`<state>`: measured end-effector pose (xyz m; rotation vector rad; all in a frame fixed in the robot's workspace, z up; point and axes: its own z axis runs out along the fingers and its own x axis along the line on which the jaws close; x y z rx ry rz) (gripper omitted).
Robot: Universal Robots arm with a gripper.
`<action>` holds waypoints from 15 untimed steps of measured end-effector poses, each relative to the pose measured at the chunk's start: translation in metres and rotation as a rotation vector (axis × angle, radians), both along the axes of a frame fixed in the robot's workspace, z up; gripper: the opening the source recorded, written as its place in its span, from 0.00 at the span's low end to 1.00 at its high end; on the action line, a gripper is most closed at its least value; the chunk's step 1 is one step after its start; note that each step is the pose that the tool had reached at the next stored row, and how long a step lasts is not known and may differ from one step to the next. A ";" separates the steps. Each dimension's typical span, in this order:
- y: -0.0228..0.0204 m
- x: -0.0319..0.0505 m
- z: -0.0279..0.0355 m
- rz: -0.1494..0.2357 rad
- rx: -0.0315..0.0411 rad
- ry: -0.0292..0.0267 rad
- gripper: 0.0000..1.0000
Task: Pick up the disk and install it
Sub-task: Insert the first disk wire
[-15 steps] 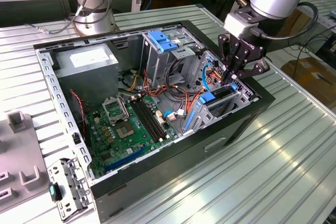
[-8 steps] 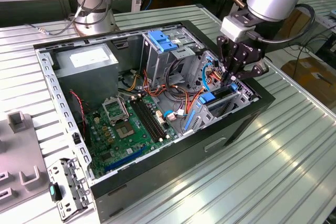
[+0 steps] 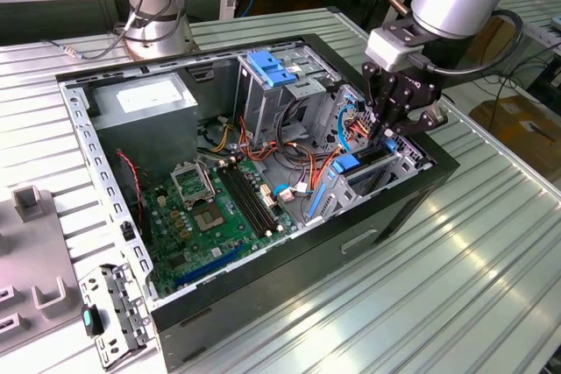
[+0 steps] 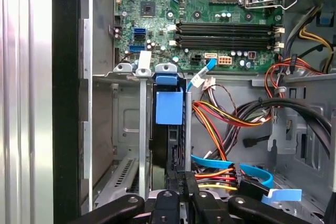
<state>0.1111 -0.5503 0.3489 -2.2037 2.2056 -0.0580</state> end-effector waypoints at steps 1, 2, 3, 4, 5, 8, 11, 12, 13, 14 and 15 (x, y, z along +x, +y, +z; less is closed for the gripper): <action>-0.0002 0.0002 -0.0002 -0.006 0.0003 0.0003 0.16; -0.0008 0.0008 -0.0003 -0.008 0.0003 0.0010 0.16; -0.0011 0.0008 -0.0004 -0.009 0.0002 0.0012 0.16; -0.0018 0.0008 -0.0006 -0.009 0.0002 0.0014 0.16; -0.0022 0.0008 -0.0007 -0.009 0.0002 0.0014 0.16; -0.0026 0.0009 -0.0015 -0.008 0.0001 0.0015 0.16; -0.0027 0.0008 -0.0029 -0.009 0.0002 0.0021 0.16; -0.0027 0.0009 -0.0034 -0.009 0.0000 0.0023 0.16; -0.0027 0.0009 -0.0041 -0.009 0.0000 0.0026 0.16; -0.0027 0.0009 -0.0046 -0.009 0.0000 0.0030 0.16; -0.0027 0.0009 -0.0057 -0.009 0.0001 0.0034 0.16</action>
